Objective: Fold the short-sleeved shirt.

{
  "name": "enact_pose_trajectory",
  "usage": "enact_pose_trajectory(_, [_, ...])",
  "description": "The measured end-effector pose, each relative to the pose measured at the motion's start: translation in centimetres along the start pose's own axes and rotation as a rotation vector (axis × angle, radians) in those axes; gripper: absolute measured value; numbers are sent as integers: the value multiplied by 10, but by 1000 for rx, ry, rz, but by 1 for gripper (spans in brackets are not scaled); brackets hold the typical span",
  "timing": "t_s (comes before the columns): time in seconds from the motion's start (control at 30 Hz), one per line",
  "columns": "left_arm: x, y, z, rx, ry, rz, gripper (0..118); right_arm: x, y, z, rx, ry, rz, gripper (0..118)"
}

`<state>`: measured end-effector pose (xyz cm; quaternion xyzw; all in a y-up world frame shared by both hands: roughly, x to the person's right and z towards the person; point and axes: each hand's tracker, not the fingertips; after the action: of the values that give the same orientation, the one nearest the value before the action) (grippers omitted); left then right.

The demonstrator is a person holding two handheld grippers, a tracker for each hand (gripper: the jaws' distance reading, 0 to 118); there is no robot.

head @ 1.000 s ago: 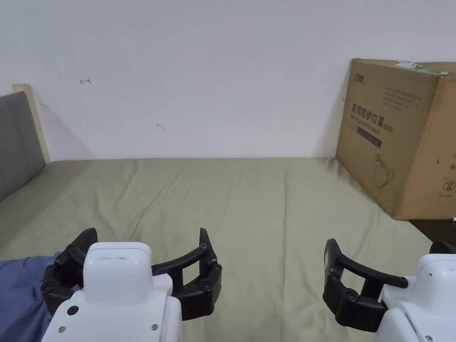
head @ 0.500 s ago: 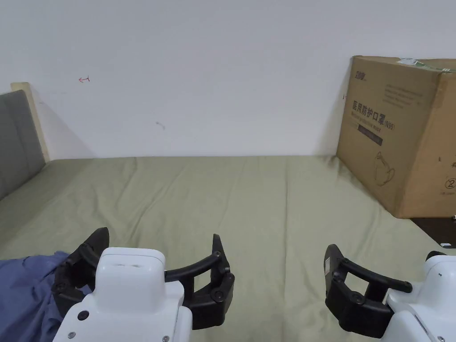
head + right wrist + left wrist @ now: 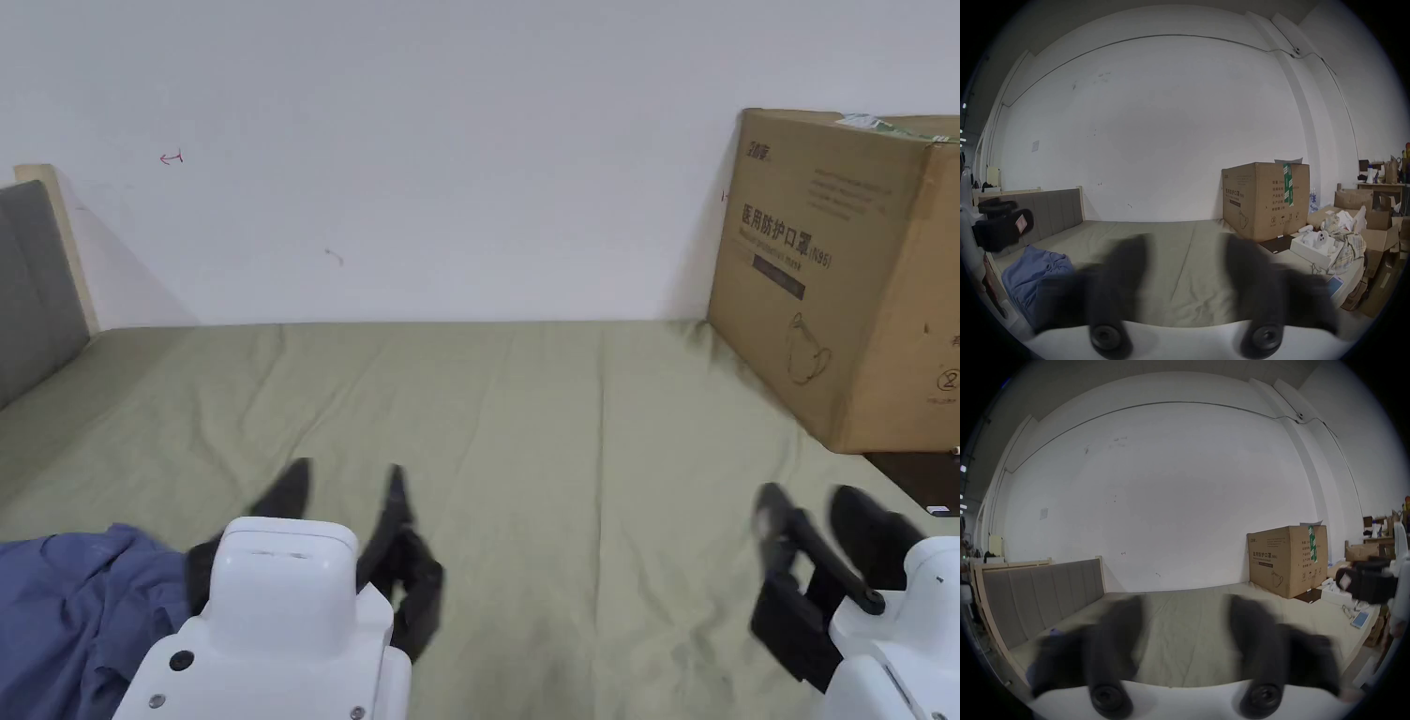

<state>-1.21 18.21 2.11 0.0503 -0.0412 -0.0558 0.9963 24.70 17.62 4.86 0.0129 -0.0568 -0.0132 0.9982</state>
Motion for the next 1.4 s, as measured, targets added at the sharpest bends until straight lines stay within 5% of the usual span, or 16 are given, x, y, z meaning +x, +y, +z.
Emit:
enact_pose_trajectory(0.33, [4, -12, -11, -46, -22, 2, 0, 18, -6, -15, -102, 3, -77, 5])
enact_pose_trajectory(0.77, [-22, -17, -10, -73, 4, 12, 0, 3, -5, -32, -79, 25, -56, 5])
enact_pose_trajectory(1.1, [-140, -18, 39, -104, 399, -68, 0, -126, -2, -71, -130, 413, -85, 5])
enact_pose_trajectory(1.4, [-162, -27, 38, -132, 437, -17, 0, -138, 1, -77, -146, 445, -77, 5])
